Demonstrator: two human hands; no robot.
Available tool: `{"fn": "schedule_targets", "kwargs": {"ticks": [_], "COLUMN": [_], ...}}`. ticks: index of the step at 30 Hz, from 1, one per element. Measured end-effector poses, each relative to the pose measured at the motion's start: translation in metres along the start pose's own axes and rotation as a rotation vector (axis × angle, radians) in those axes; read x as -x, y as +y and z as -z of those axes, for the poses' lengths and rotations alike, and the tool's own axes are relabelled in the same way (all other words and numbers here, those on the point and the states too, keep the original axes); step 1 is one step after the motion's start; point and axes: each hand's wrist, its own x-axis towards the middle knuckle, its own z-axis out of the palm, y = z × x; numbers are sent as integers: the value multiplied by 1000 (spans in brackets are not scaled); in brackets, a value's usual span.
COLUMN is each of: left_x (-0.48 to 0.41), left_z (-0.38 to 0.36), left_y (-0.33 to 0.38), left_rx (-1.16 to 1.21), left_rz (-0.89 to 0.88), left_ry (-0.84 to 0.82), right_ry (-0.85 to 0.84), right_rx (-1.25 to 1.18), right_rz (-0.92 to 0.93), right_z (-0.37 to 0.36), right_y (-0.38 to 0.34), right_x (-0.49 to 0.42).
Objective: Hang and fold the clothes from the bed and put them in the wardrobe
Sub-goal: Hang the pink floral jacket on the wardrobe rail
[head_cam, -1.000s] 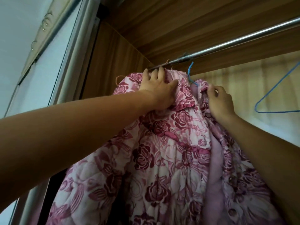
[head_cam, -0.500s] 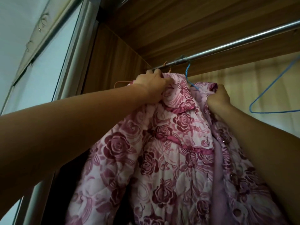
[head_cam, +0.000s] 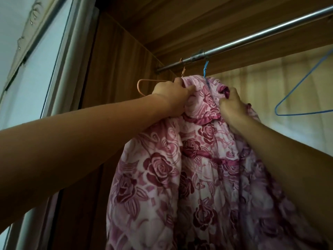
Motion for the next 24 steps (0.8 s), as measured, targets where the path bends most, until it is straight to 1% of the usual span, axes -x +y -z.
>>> {"fn": "schedule_targets", "kwargs": {"ticks": [3, 5, 7, 9, 11, 12, 14, 16, 20, 21, 22, 24], "left_x": [12, 26, 43, 61, 83, 93, 114, 132, 159, 168, 176, 194], "left_z": [-11, -22, -33, -41, -48, -52, -60, -67, -78, -80, -82, -87], "left_y": [1, 6, 16, 26, 36, 41, 50, 58, 71, 75, 79, 87], "left_rx": [-18, -57, 7, 90, 151, 206, 393, 570, 728, 766, 795, 822], "left_rz": [18, 56, 63, 19, -65, -105, -133, -114, -113, -109, -108, -131], "left_ry": [-8, 0, 16, 59, 110, 107, 23, -68, -115, -132, -164, -261], "right_ry": [-100, -101, -72, -68, -83, -94, -108, -123, -142, -177, -249, -459], "right_rx": [187, 303, 418, 505, 584, 620, 651, 673, 786, 808, 820, 822], "right_rz": [122, 259, 386, 444, 479, 494, 513, 522, 482, 460, 411, 251], "right_z": [5, 8, 15, 23, 30, 34, 45, 57, 74, 78, 80, 87], "right_y": [26, 35, 37, 36, 33, 32, 31, 30, 28, 29, 31, 38], "right_x": [13, 23, 36, 51, 70, 82, 106, 133, 195, 211, 227, 254]}}
